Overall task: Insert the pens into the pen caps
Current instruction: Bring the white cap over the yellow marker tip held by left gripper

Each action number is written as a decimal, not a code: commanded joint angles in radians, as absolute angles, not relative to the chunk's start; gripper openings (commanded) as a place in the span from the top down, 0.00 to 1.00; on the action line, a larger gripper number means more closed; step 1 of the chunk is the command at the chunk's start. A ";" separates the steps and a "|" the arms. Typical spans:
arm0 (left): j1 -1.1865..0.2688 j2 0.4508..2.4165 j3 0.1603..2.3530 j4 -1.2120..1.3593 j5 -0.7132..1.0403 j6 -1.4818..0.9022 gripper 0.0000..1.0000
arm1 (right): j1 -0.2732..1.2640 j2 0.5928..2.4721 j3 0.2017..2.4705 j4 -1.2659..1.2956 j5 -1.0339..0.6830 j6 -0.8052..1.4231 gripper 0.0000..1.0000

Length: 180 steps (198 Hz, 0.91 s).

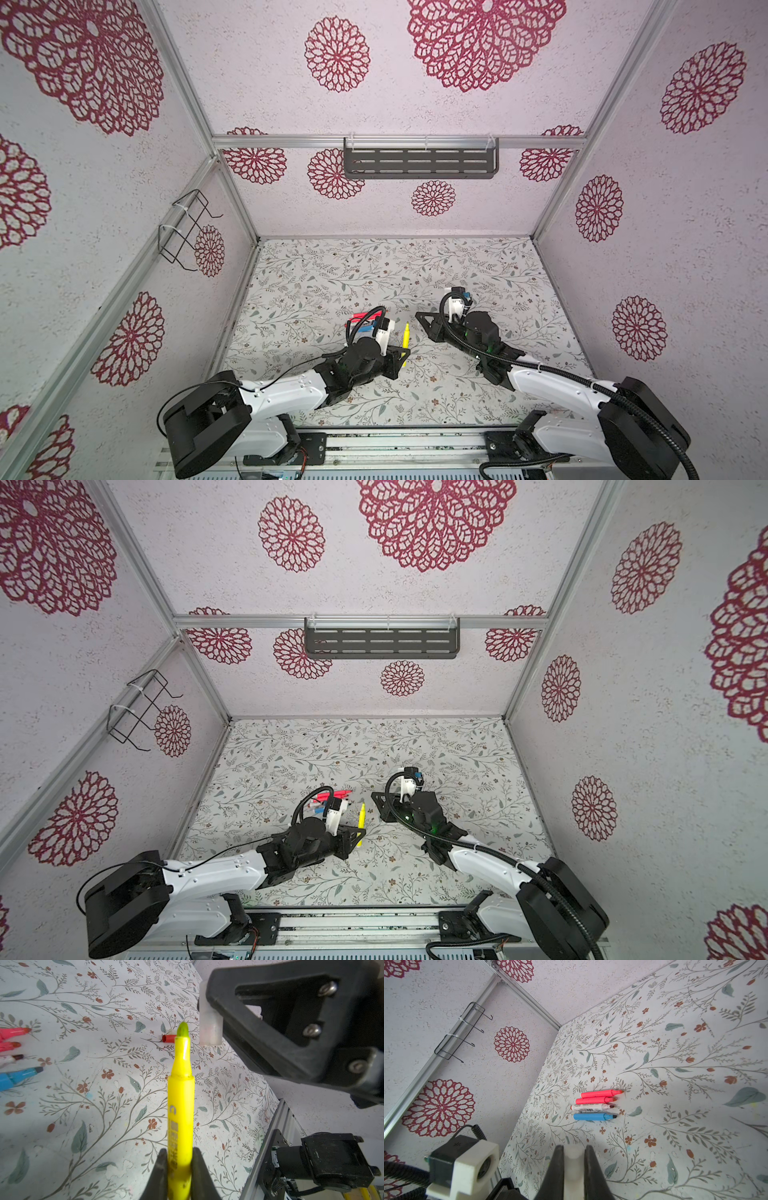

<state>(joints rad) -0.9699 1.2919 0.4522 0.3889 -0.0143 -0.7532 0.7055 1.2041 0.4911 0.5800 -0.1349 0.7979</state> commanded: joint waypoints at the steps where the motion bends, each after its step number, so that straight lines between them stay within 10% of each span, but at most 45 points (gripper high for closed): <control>1: -0.982 1.283 0.456 0.410 -0.026 -0.764 1.00 | 0.694 1.179 0.504 0.635 -0.127 0.808 0.94; 180: -1.006 1.302 0.451 0.442 -0.030 -0.776 1.00 | 0.684 1.298 0.541 0.834 -0.263 0.880 0.95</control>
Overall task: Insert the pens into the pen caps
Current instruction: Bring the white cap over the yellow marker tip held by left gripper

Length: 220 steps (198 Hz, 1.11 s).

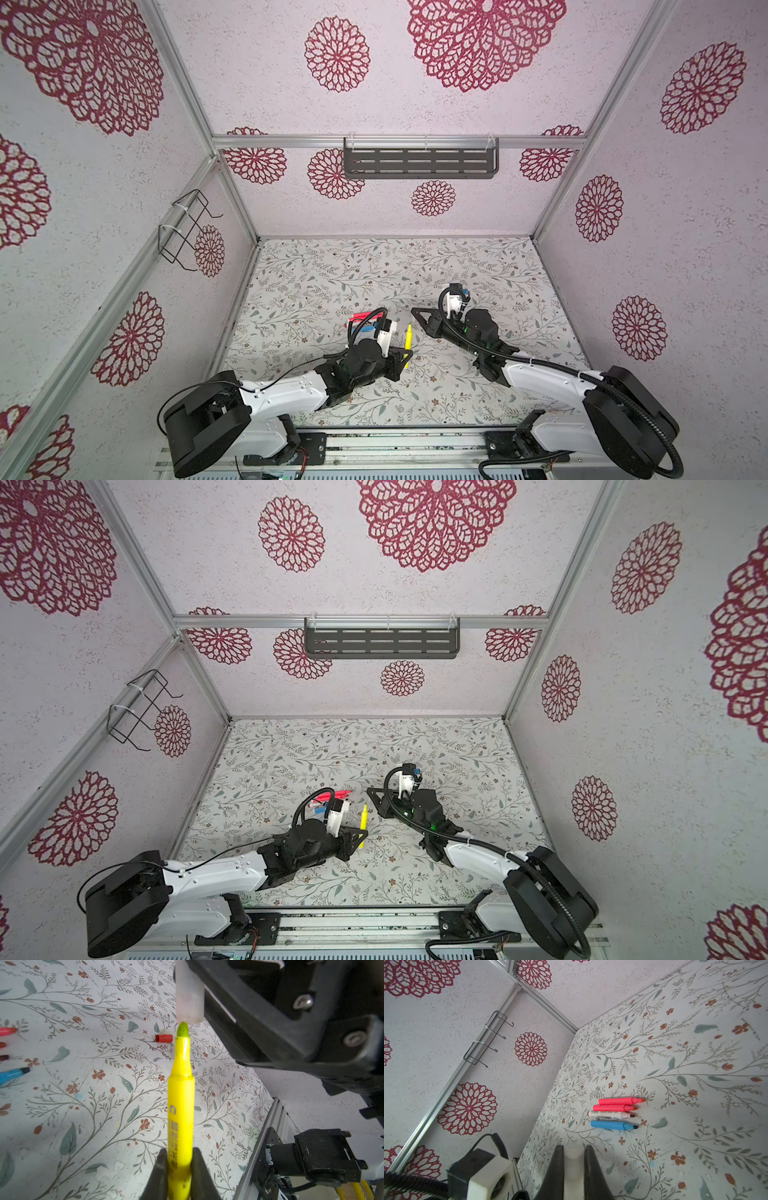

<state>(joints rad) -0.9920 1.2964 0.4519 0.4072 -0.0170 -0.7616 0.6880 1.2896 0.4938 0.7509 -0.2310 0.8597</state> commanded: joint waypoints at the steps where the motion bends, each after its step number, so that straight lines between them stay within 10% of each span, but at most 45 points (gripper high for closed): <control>1: -1.006 1.302 0.451 0.442 -0.030 -0.776 1.00 | 0.684 1.298 0.541 0.835 -0.263 0.880 0.95; 220: -1.008 1.251 0.463 0.402 -0.042 -0.763 1.00 | 0.724 1.299 0.466 0.906 -0.332 0.858 0.95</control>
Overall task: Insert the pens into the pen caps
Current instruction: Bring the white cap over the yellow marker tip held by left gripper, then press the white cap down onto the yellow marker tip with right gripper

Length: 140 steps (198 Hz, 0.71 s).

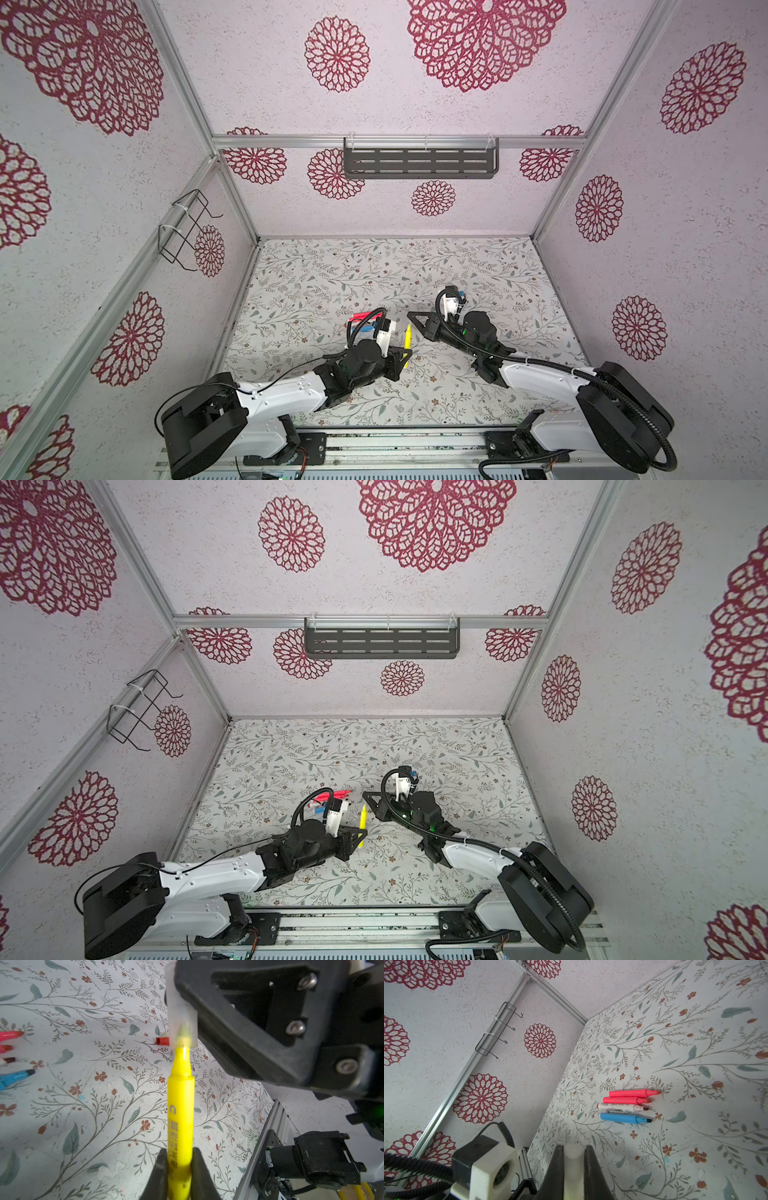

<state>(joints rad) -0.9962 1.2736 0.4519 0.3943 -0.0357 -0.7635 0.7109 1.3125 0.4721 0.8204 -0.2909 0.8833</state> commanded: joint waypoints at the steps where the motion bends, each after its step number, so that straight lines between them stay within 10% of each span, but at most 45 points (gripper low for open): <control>1: -1.009 1.250 0.463 0.402 -0.042 -0.763 1.00 | 0.725 1.299 0.466 0.908 -0.333 0.858 0.95; 140: -0.931 1.003 0.405 0.532 0.121 -0.737 1.00 | 0.748 1.343 0.402 1.209 -0.634 0.886 0.91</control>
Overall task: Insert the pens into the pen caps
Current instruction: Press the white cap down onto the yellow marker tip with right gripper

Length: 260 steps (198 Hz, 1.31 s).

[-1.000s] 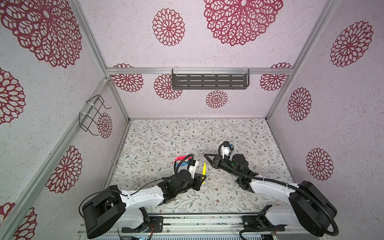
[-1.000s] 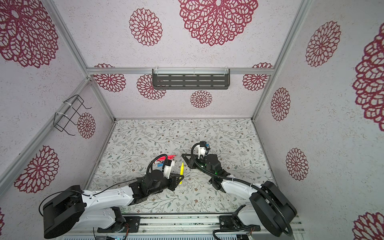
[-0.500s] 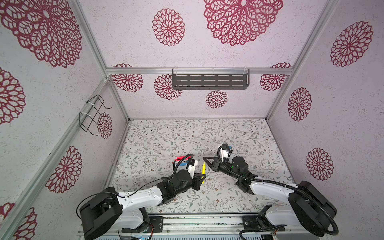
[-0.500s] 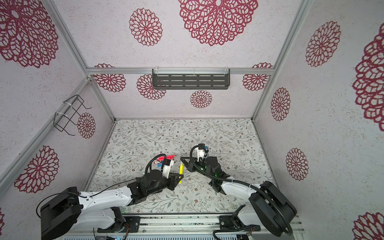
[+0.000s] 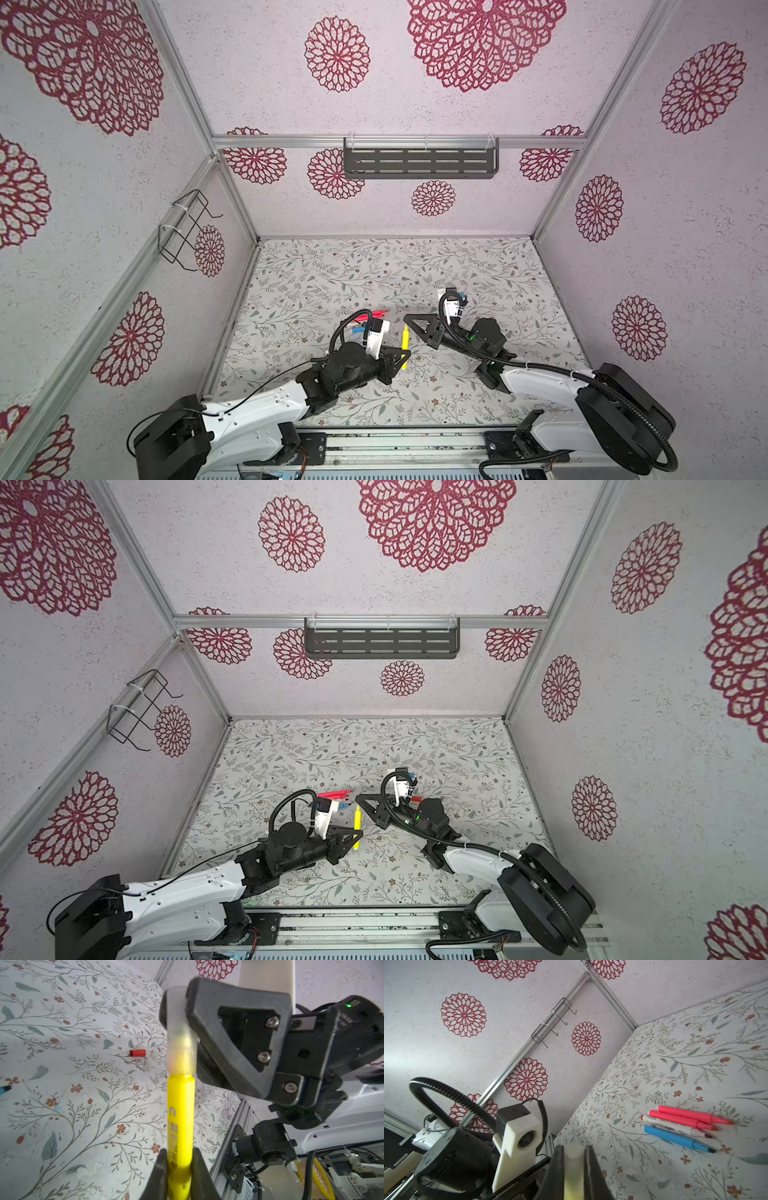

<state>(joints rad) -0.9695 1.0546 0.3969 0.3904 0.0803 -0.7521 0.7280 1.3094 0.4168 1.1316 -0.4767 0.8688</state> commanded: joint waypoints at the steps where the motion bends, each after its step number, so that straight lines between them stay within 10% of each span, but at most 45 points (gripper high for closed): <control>1: -0.930 1.002 0.404 0.532 0.121 -0.737 1.00 | 0.748 1.343 0.402 1.209 -0.634 0.886 0.91; 49: -0.896 0.969 0.397 0.521 0.141 -0.726 1.00 | 0.752 1.352 0.390 1.254 -0.650 0.902 0.82; 75: -0.896 0.993 0.393 0.523 0.142 -0.715 1.00 | 0.748 1.291 0.394 1.169 -0.611 0.872 0.35; 96: -0.897 0.995 0.387 0.523 0.148 -0.715 1.00 | 0.737 1.157 0.386 0.998 -0.526 0.807 0.17; 176: -0.908 1.000 0.396 0.524 0.184 -0.688 1.00 | 0.704 0.950 0.706 0.233 -0.357 0.527 0.32; 260: -0.929 1.038 0.420 0.528 0.189 -0.686 1.00 | 0.705 1.134 0.850 0.208 -0.449 0.507 0.43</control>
